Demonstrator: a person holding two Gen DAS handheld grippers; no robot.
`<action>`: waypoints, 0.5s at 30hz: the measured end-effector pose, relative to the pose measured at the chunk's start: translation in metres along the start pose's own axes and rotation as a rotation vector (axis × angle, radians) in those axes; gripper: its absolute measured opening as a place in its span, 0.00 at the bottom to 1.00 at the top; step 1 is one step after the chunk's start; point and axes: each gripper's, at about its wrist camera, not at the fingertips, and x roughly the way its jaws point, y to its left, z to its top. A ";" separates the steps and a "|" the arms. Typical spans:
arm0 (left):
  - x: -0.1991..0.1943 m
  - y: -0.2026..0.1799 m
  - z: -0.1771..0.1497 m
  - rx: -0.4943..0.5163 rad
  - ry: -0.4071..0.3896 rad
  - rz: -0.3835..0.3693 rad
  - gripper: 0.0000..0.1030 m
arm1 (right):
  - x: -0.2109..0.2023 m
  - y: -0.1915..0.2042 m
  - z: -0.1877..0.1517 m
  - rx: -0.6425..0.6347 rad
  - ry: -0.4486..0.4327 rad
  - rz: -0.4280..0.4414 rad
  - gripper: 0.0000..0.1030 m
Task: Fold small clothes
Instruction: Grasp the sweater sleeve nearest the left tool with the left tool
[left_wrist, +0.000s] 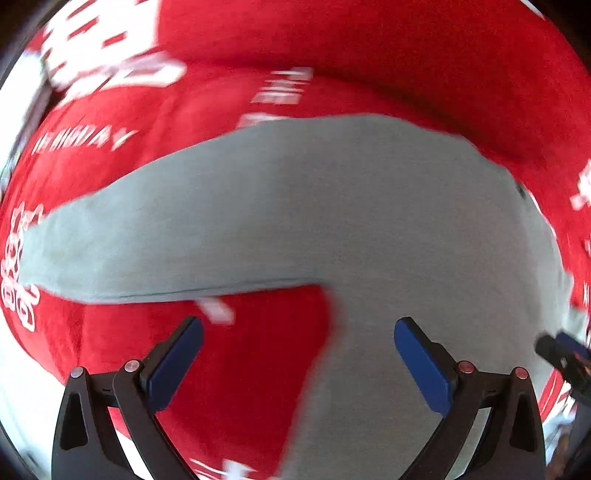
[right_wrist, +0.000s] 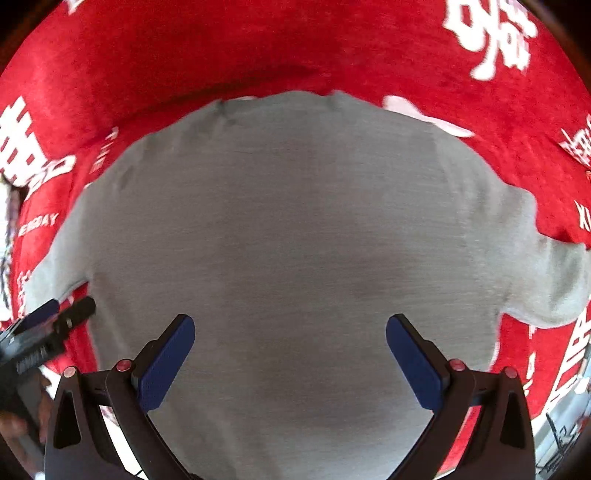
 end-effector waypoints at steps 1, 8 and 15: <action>0.002 0.027 0.000 -0.048 -0.001 -0.007 1.00 | 0.001 0.009 -0.001 -0.013 0.004 0.009 1.00; 0.010 0.173 -0.016 -0.398 -0.083 -0.044 1.00 | 0.005 0.070 -0.002 -0.098 0.035 0.059 1.00; 0.042 0.232 -0.012 -0.615 -0.100 -0.233 1.00 | 0.007 0.121 -0.005 -0.173 0.047 0.082 1.00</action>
